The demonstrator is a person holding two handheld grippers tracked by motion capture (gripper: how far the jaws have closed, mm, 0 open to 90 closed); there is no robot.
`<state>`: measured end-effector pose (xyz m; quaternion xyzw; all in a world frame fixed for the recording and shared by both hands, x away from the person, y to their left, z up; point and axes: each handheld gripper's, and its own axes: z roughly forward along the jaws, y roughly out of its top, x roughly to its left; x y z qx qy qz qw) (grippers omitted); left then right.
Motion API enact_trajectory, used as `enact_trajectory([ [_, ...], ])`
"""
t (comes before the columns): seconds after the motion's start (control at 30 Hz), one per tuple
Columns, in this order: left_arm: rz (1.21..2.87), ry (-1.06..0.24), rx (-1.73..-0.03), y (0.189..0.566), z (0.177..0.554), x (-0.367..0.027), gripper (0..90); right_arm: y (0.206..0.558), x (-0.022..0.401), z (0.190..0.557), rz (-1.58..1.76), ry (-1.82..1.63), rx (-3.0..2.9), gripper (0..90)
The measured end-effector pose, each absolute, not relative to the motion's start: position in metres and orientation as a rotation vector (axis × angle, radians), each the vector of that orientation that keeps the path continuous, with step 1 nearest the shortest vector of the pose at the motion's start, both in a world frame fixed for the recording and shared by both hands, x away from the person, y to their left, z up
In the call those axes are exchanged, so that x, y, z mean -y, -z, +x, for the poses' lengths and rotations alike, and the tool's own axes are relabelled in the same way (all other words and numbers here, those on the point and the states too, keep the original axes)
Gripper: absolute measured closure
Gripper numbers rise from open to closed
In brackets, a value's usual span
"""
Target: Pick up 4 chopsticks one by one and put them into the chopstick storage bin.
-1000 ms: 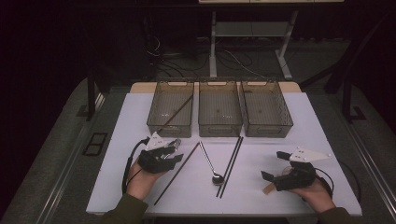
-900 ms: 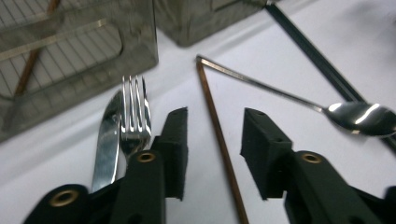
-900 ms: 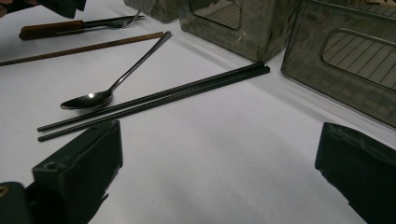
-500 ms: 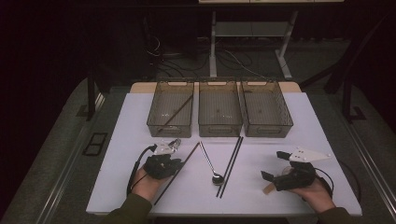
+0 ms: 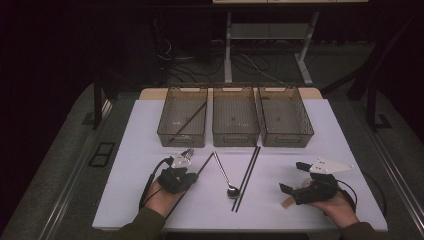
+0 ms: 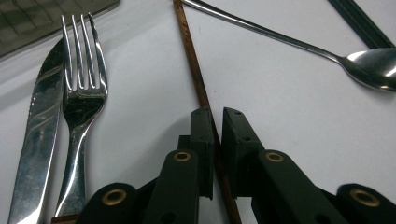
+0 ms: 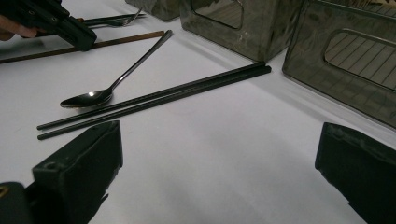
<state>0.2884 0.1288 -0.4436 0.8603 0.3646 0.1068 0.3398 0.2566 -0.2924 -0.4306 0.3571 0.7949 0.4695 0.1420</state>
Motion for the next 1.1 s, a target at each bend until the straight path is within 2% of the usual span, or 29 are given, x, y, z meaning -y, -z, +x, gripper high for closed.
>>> enact_trajectory([
  [0.4, 2.274, -0.337, -0.989, 0.440, 0.286, -0.121, 84.8, 0.430, 0.293, 0.257, 1.028, -1.357, -2.293, 1.0],
  [0.87, 2.280, -0.290, -0.962, 0.438, 0.289, -0.127, 85.5, 0.431, 0.292, 0.257, 1.028, -1.357, -2.294, 1.0],
  [1.1, 2.304, -0.267, -0.894, 0.433, 0.290, -0.128, 85.5, 0.431, 0.292, 0.257, 1.029, -1.355, -2.295, 1.0],
])
